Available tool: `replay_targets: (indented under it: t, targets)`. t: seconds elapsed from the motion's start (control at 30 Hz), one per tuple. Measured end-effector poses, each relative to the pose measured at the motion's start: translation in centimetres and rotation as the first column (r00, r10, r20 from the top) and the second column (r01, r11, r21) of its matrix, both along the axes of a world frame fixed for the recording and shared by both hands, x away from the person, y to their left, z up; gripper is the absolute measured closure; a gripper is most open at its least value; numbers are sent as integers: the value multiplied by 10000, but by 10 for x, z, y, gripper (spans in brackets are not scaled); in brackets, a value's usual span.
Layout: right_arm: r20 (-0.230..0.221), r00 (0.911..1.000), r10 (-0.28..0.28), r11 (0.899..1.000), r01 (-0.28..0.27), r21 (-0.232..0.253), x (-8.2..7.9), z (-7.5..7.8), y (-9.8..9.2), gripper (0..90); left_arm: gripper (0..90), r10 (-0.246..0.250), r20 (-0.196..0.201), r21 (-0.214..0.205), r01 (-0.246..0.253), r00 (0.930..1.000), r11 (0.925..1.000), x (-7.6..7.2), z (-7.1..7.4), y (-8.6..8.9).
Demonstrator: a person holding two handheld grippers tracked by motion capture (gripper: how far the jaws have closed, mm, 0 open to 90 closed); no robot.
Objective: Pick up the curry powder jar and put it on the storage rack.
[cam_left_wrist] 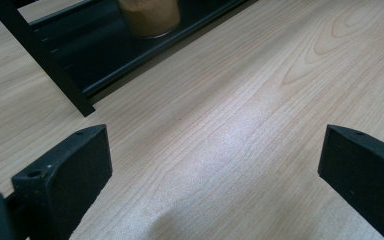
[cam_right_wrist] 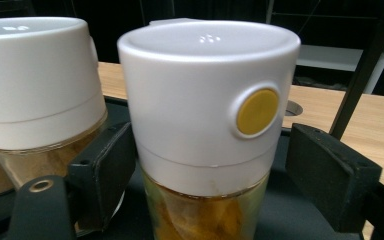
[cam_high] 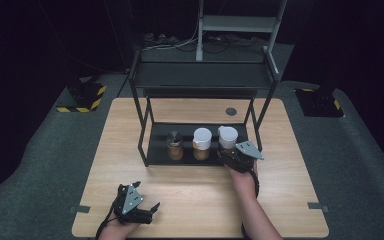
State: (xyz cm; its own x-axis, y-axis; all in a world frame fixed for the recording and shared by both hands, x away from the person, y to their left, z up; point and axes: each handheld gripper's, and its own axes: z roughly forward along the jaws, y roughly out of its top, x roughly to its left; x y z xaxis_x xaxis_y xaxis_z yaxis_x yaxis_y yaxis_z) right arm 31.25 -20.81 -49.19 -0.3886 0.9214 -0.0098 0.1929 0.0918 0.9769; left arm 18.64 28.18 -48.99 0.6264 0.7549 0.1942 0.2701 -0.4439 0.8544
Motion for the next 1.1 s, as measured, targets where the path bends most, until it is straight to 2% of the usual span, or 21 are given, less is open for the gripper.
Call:
replay_targets:
  t: [0.33, 0.67, 1.1]
  targets:
    - [22, 10000, -30, 10000, 29, 35, -7, 3, -2, 120, 11, 0, -9, 59, 0, 10000, 10000, 0, 0, -1]
    - [87, 9997, 210, 9998, -211, 38, -10, 7, -4, 77, 12, -4, -6, 79, 4, 10000, 10000, 0, 0, -1]
    - [333, 9977, 585, 9983, -587, 38, -25, 19, -7, 4, 11, -10, -23, 124, 10, 10000, 9999, 0, 1, -2]
